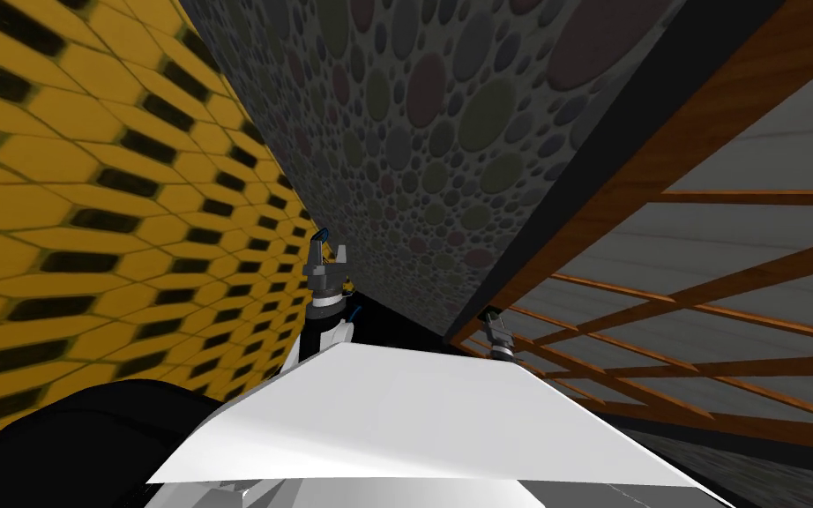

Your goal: Pull the door open

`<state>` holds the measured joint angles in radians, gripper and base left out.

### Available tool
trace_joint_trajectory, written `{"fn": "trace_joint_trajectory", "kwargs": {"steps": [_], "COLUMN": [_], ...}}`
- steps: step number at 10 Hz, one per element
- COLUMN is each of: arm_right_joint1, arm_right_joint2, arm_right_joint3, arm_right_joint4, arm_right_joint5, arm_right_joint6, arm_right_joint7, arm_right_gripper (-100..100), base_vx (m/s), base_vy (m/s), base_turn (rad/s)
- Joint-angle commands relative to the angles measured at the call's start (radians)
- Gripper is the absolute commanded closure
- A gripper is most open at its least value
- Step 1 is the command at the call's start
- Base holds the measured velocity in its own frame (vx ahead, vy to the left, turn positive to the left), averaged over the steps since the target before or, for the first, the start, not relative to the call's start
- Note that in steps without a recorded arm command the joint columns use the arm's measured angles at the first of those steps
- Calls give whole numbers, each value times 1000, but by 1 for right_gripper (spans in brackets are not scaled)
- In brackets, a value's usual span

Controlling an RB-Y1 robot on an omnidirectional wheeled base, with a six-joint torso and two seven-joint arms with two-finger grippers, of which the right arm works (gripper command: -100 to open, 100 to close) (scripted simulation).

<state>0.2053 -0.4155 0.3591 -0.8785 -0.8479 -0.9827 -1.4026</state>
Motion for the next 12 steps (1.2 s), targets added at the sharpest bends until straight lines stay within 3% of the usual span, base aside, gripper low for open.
{"fn": "trace_joint_trajectory", "kwargs": {"steps": [1,7,8,12], "arm_right_joint1": [11,47,36,64], "arm_right_joint2": [-12,-72,-61,-102], "arm_right_joint3": [20,97,92,146], "arm_right_joint4": [-5,-26,-14,-9], "arm_right_joint5": [9,44,43,67], "arm_right_joint6": [-8,-47,-45,-96], "arm_right_joint7": [-17,-87,-81,-130], "arm_right_gripper": [100,100,100,100], "base_vx": [-205,-232,-104,-197], "base_vy": [-3,-21,3,-9], "base_turn": [93,105,21,114]}}
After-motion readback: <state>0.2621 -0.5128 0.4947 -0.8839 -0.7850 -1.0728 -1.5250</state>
